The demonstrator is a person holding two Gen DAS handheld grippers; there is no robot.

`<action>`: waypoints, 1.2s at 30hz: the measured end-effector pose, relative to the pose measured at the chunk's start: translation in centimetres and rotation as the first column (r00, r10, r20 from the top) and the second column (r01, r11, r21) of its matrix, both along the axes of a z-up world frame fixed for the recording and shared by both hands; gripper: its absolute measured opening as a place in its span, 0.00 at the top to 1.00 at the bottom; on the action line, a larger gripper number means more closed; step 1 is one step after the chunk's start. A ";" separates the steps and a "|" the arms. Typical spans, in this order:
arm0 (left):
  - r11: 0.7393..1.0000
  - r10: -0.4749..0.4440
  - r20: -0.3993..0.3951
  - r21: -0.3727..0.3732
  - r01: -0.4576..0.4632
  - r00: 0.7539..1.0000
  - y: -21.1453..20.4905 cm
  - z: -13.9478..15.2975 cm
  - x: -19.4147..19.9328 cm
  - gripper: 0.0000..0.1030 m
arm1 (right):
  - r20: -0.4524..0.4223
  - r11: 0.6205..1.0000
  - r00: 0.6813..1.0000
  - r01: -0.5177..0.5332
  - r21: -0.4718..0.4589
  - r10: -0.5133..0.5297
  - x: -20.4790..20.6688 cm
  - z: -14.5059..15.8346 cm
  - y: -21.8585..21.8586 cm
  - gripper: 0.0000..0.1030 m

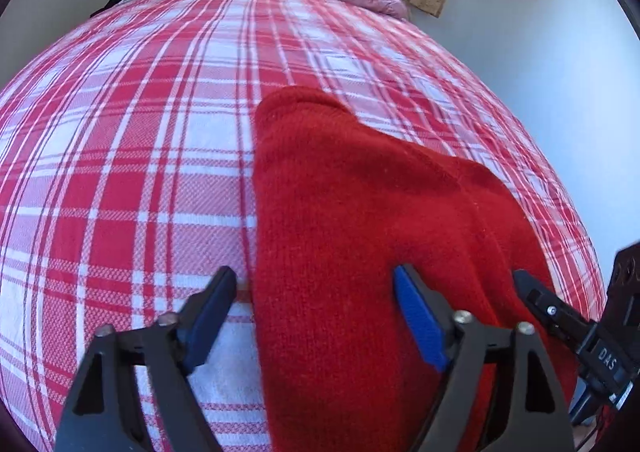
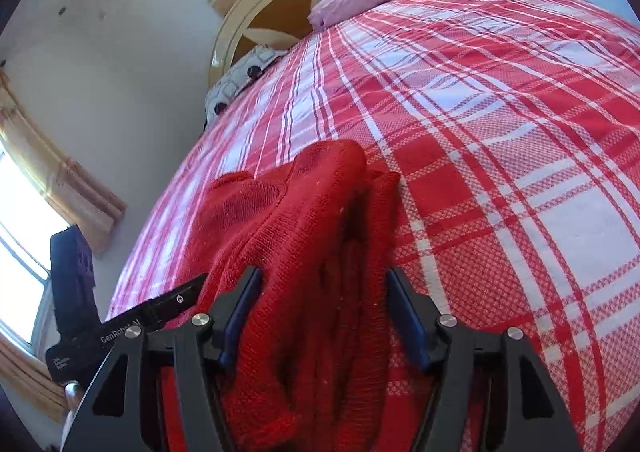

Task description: Fold small clothes

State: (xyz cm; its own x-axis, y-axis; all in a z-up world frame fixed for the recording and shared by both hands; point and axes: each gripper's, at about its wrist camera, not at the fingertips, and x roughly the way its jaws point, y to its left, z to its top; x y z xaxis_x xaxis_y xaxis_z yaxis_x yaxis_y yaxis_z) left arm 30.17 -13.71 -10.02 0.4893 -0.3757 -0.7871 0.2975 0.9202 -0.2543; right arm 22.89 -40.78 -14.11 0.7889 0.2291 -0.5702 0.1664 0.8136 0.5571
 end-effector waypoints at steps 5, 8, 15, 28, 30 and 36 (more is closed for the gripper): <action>0.996 -0.027 0.079 0.091 0.020 0.996 -1.8 0.8 -1.2 0.50 | -0.011 0.999 1.000 -0.009 -0.051 0.009 0.1 0.5 0.9 0.49; 0.990 -0.025 0.116 0.139 0.009 0.993 -2.5 1.2 -1.6 0.63 | 0.001 0.993 1.000 0.013 -0.120 -0.013 -0.2 1.0 1.9 0.55; 0.978 0.007 0.178 0.204 -0.044 0.984 -2.5 2.2 -2.8 0.71 | 0.044 0.957 0.998 0.055 -0.284 -0.045 -1.2 2.8 4.4 0.64; 0.963 0.021 0.236 0.256 -0.083 0.972 -1.2 4.4 -5.7 0.71 | 0.077 0.966 0.996 0.072 -0.247 -0.054 -3.7 4.2 6.8 0.66; 0.964 0.031 0.230 0.251 -0.090 0.973 -0.5 4.6 -6.0 0.71 | 0.082 0.970 0.995 0.069 -0.232 -0.051 -4.2 4.4 7.4 0.66; 0.957 0.045 0.255 0.267 -0.115 0.966 1.4 5.2 -7.8 0.71 | 0.101 0.975 0.994 0.052 -0.215 -0.031 -5.5 5.0 10.2 0.66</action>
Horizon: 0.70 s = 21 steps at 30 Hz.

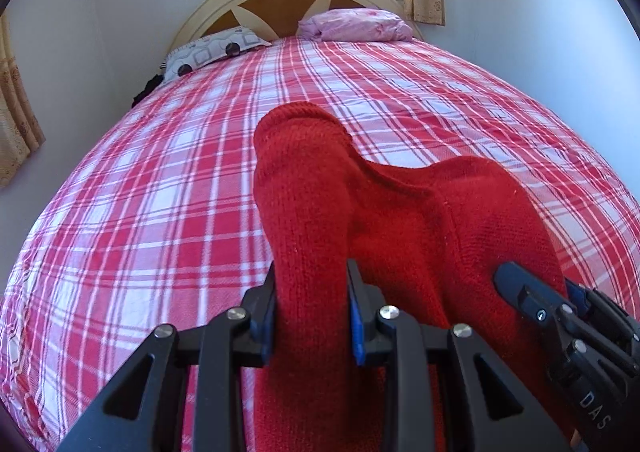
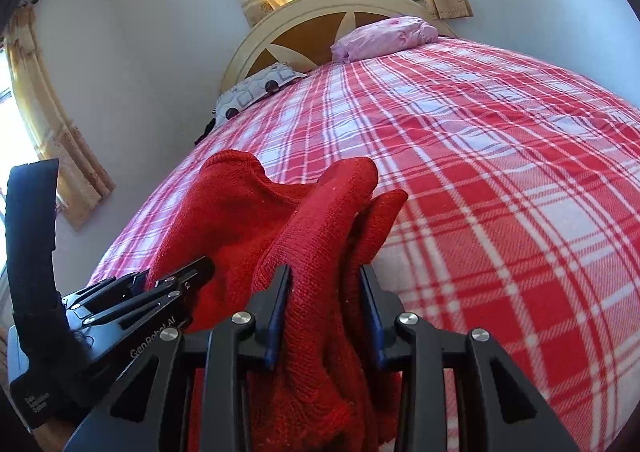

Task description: Fold small clothes

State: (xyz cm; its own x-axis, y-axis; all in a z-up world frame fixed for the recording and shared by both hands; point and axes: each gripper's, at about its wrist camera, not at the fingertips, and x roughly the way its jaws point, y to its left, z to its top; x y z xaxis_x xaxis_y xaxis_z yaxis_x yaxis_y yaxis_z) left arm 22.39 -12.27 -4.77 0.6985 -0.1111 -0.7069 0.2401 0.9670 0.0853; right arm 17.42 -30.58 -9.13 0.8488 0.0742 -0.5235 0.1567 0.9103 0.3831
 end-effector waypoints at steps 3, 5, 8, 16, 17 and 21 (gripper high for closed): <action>1.000 0.016 -0.007 -0.012 -0.016 1.000 1.5 0.1 -0.6 0.71 | 0.000 1.000 1.000 -0.012 0.008 0.012 -0.4 0.0 1.2 0.66; 0.999 0.026 -0.011 -0.019 -0.027 1.000 2.3 0.1 -0.9 0.71 | 0.001 1.000 1.000 -0.025 0.018 0.025 -0.6 0.0 2.2 0.66; 0.998 0.049 -0.009 -0.026 -0.049 0.999 3.9 0.3 -1.3 0.71 | 0.004 0.999 0.999 -0.047 0.022 0.047 -0.9 0.2 3.5 0.66; 0.994 0.109 0.004 -0.030 -0.109 0.994 8.3 0.7 -2.3 0.71 | 0.012 0.994 0.994 -0.112 0.011 0.112 -0.5 0.9 7.8 0.66; 0.993 0.116 0.005 -0.028 -0.116 0.993 8.6 0.6 -2.4 0.71 | 0.010 0.993 0.993 -0.121 0.011 0.121 -0.2 0.9 8.3 0.66; 0.987 0.158 0.009 -0.031 -0.158 0.987 11.2 0.7 -2.4 0.71 | 0.011 0.986 0.986 -0.164 0.011 0.164 0.5 1.2 10.8 0.66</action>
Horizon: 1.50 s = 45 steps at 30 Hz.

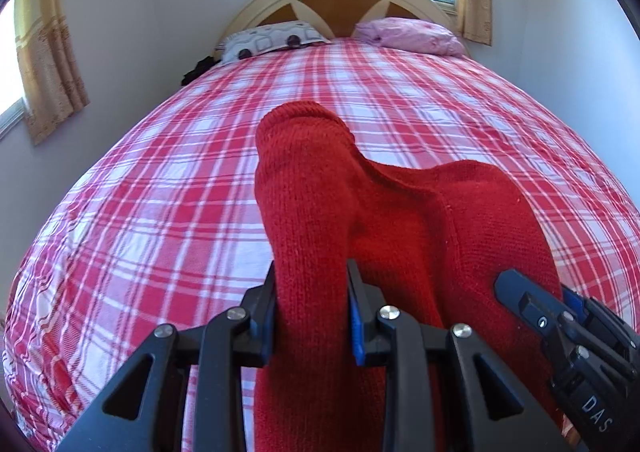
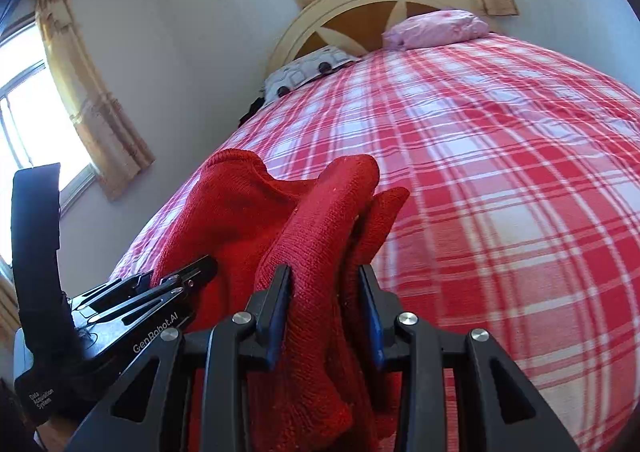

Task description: Fold small clothes

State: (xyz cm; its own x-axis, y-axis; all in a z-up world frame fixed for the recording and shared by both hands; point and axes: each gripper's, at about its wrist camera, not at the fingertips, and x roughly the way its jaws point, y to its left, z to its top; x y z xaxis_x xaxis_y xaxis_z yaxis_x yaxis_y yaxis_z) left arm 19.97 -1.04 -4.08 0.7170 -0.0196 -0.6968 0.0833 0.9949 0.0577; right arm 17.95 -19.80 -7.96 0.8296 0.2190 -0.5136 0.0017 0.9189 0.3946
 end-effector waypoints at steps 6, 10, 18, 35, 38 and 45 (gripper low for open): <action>0.998 0.061 0.010 -0.001 -0.061 0.998 3.6 0.3 0.0 0.71 | 0.008 0.998 0.998 -0.066 0.006 0.065 1.4 0.4 3.7 0.66; 0.995 0.103 0.008 0.007 -0.103 0.995 6.0 0.3 0.1 0.71 | -0.001 0.994 0.994 -0.106 0.019 0.106 2.7 0.1 5.8 0.66; 0.984 0.178 0.008 0.023 -0.178 0.984 10.0 0.0 1.3 0.71 | -0.012 0.983 0.984 -0.177 0.041 0.177 5.6 -0.4 10.1 0.67; 0.971 0.230 -0.011 0.069 -0.228 0.973 13.6 -1.6 5.6 0.71 | -0.009 0.974 0.978 -0.205 0.100 0.207 11.3 -1.0 11.7 0.92; 0.969 0.241 -0.028 0.054 -0.239 0.970 14.3 -2.4 5.6 0.71 | -0.060 0.955 0.974 -0.200 0.219 0.218 11.7 -2.4 9.7 0.85; 0.965 0.263 -0.062 0.024 -0.262 0.963 15.3 -3.2 5.8 0.70 | -0.101 0.945 0.959 -0.235 0.228 0.263 13.3 -3.3 10.5 0.29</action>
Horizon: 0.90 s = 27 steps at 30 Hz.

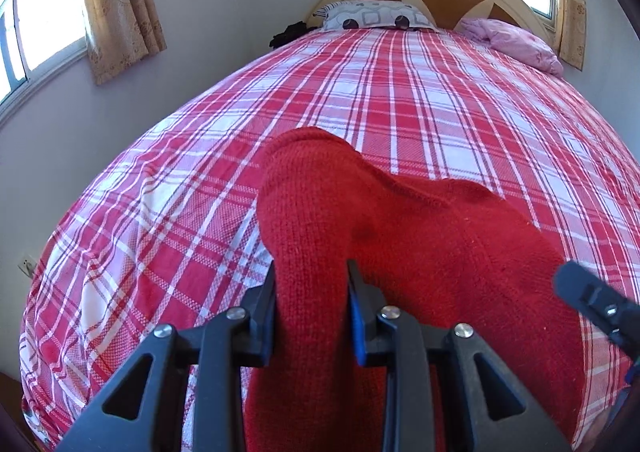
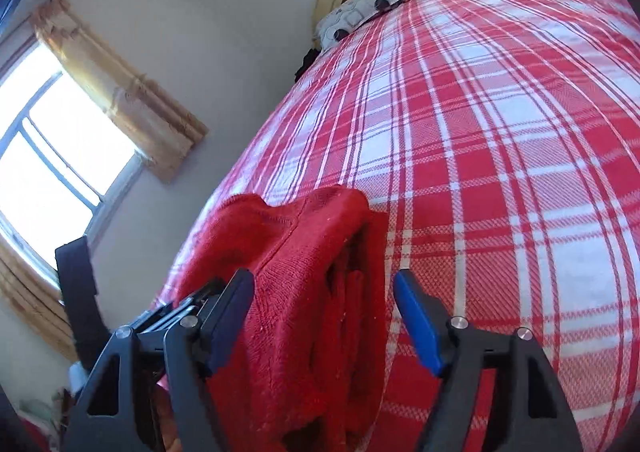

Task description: Fold small clothes

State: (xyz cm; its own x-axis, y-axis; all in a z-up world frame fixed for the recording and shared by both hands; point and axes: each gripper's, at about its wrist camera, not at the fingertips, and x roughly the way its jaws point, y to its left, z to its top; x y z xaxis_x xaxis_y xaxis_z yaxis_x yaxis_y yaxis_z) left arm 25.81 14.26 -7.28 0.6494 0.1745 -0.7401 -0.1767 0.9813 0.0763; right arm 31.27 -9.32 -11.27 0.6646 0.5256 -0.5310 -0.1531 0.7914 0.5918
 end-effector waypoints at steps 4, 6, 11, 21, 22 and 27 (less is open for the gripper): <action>1.000 0.004 -0.006 0.010 -0.004 1.000 -0.1 -0.5 0.1 0.70 | -0.077 0.993 0.992 -0.106 -0.048 0.103 2.7 -1.9 2.6 0.29; 1.000 0.006 -0.013 0.019 -0.006 1.000 0.0 -0.9 0.2 0.69 | -0.085 0.993 0.991 -0.106 -0.052 0.102 3.4 -2.3 3.0 0.31; 0.999 0.011 -0.011 0.031 -0.010 1.000 0.0 -1.2 0.3 0.69 | -0.031 0.977 0.989 -0.148 -0.156 0.145 2.5 -1.3 4.4 0.65; 0.997 -0.042 0.079 0.069 0.037 0.996 -2.4 1.8 2.5 0.69 | 0.248 0.960 0.964 -0.022 -0.279 0.094 0.5 4.6 4.4 0.67; 0.996 -0.047 0.085 0.075 0.040 0.995 -2.6 1.9 2.8 0.69 | 0.243 0.963 0.968 -0.001 -0.271 0.070 1.0 4.4 3.9 0.67; 0.995 -0.046 0.049 0.091 0.042 0.998 -3.5 -0.1 5.8 0.67 | 0.154 0.937 0.987 0.021 -0.349 0.035 4.8 0.6 3.3 0.66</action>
State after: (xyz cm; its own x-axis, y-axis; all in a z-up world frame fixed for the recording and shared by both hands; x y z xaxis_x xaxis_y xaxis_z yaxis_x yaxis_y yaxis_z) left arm 31.62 10.79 -7.35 0.6948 0.2092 -0.6881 -0.1395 0.9778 0.1564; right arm 36.05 -6.04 -10.66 0.7505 0.3313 -0.5718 -0.2274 0.9419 0.2472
